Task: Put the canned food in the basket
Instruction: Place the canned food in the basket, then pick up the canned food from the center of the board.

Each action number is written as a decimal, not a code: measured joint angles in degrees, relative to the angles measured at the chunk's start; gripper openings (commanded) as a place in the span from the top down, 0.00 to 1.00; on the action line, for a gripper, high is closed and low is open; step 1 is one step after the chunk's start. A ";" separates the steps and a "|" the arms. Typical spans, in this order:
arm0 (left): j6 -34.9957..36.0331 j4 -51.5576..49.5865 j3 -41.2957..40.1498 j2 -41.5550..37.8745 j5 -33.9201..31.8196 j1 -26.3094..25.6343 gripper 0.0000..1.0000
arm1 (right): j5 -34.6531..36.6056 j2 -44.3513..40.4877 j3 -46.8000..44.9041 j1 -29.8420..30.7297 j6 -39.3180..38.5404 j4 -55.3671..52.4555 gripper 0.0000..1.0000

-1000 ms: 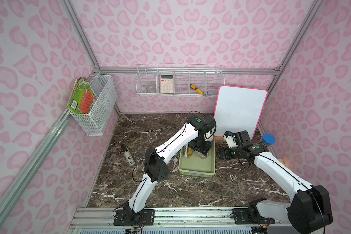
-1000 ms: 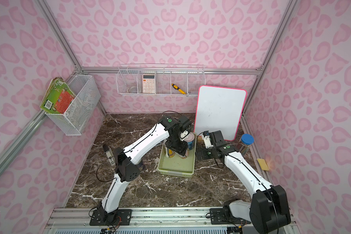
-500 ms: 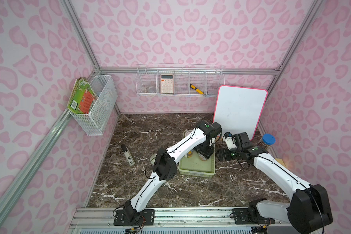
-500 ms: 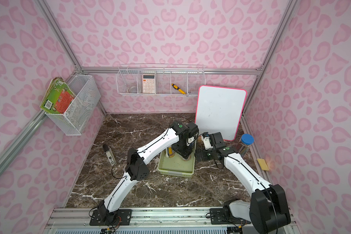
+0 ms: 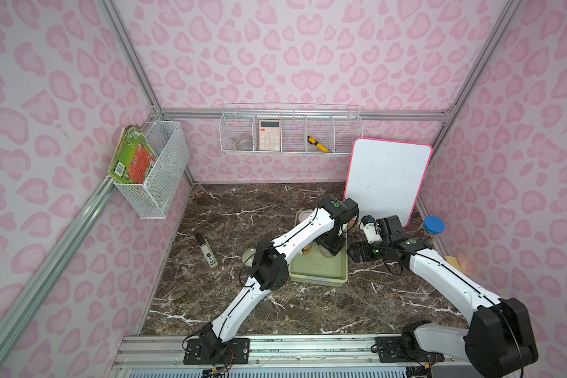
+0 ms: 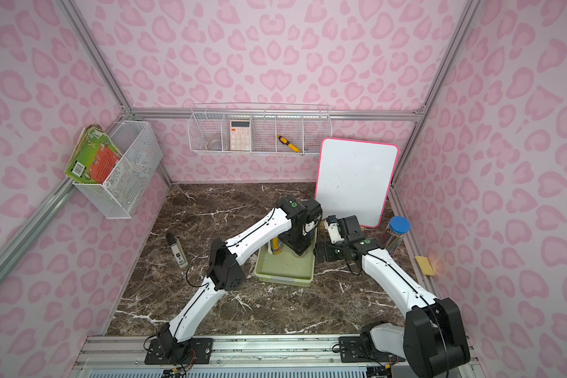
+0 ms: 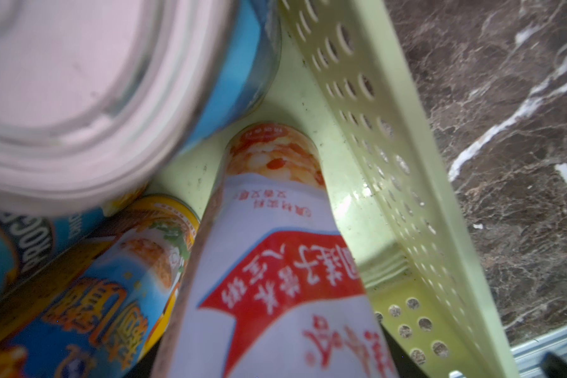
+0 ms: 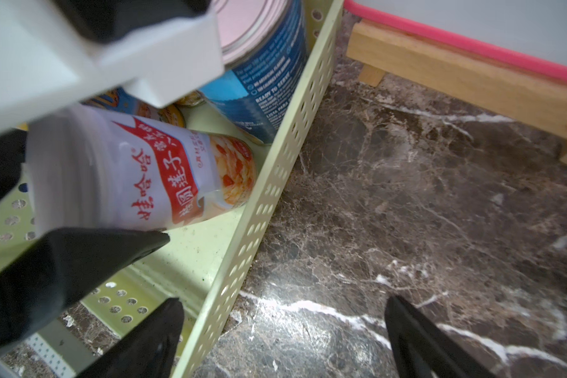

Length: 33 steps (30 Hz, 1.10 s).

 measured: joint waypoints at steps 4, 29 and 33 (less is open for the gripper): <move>0.11 1.22 0.20 0.00 -0.52 -0.04 0.03 | -0.37 0.28 -0.22 0.00 0.02 0.17 0.01; -4.07 6.91 -10.99 -27.21 -6.75 -0.68 0.01 | 0.07 -2.25 -0.11 -0.20 0.22 -0.13 0.01; -7.26 7.56 -23.96 -40.83 -12.61 0.98 0.01 | 0.09 -2.69 -0.11 -0.22 0.26 -0.15 0.01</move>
